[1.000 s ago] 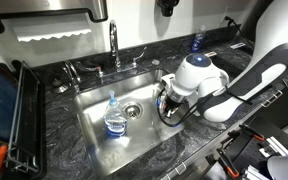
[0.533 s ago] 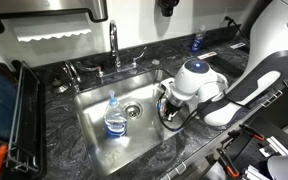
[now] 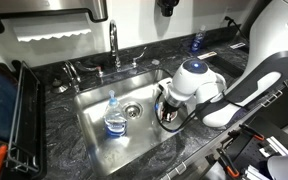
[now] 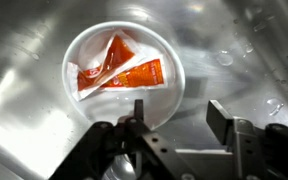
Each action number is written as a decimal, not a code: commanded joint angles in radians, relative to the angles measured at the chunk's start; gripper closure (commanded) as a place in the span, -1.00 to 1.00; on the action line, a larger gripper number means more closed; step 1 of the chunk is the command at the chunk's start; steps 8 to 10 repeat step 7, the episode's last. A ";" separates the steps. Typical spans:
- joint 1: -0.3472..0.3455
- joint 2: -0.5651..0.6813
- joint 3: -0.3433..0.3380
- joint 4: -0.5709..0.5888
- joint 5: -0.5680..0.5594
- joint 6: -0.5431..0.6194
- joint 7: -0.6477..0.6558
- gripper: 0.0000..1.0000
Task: Pick the bowl and put it in the sink
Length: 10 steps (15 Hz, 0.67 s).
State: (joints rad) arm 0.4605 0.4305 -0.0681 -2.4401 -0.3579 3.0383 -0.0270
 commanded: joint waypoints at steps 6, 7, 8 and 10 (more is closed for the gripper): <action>-0.421 -0.187 0.498 -0.045 0.309 -0.066 -0.261 -1.00; -0.478 -0.204 0.572 -0.039 0.378 -0.077 -0.313 -1.00; -0.478 -0.204 0.572 -0.039 0.378 -0.077 -0.313 -1.00; -0.478 -0.204 0.572 -0.039 0.378 -0.077 -0.313 -1.00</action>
